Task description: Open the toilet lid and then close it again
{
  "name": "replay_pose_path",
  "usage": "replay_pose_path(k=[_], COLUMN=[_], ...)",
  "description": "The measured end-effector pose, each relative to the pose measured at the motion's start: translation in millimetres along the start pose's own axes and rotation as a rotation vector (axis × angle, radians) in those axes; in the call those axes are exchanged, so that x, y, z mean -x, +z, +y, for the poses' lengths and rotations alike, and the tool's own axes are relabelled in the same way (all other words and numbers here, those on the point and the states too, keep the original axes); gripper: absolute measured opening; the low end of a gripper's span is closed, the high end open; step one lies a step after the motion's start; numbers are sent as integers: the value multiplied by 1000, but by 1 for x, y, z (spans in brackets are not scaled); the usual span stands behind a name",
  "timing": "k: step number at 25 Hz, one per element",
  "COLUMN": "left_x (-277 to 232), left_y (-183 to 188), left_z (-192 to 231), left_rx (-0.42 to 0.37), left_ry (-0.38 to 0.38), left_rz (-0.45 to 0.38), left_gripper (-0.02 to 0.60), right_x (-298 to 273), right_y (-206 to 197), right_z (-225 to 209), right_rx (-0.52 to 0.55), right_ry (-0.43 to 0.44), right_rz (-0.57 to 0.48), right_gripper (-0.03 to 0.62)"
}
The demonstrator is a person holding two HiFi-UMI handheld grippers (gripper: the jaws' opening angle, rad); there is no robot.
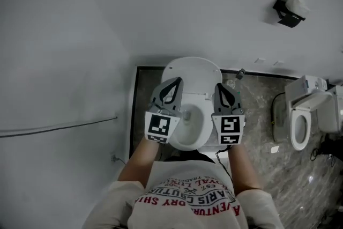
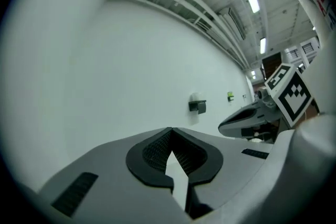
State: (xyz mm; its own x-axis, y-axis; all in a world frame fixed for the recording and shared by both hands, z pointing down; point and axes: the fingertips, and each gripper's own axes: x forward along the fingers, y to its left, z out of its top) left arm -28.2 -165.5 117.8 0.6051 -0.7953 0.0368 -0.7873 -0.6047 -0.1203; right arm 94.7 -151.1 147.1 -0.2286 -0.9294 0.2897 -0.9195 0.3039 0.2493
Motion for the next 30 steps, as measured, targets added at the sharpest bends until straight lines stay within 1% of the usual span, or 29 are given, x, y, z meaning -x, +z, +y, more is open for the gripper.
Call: replay_pose_path(k=[3, 5, 7, 12, 17, 21, 25, 27, 30], left_x=[29, 43, 53, 74, 80, 82, 73, 67, 63], left_y=[9, 8, 6, 5, 3, -4, -1, -3, -9], left_z=[0, -4, -8, -11, -15, -15, -7, -4, -4], left_rx=[114, 157, 157, 144, 88, 118, 127, 138, 149], left_ry=[26, 29, 27, 24, 8, 16, 28, 28, 20], left_rz=[-14, -6, 9, 20, 26, 29, 28, 31, 42], left_gripper=[6, 6, 6, 6, 6, 6, 6, 6, 6], right_x=[24, 34, 42, 58, 57, 56, 49, 45, 39], right_y=[7, 8, 11, 11, 8, 3, 5, 2, 0], right_z=[14, 24, 34, 49, 56, 62, 57, 55, 56], right_rx=[-71, -112, -133, -131, -167, -161, -166, -166, -167], right_ry=[-15, -6, -1, -18, -25, -12, 0, 4, 15], right_rz=[-16, -11, -20, -33, -36, -21, -20, -2, -4], right_gripper=[15, 15, 15, 15, 15, 15, 15, 15, 15])
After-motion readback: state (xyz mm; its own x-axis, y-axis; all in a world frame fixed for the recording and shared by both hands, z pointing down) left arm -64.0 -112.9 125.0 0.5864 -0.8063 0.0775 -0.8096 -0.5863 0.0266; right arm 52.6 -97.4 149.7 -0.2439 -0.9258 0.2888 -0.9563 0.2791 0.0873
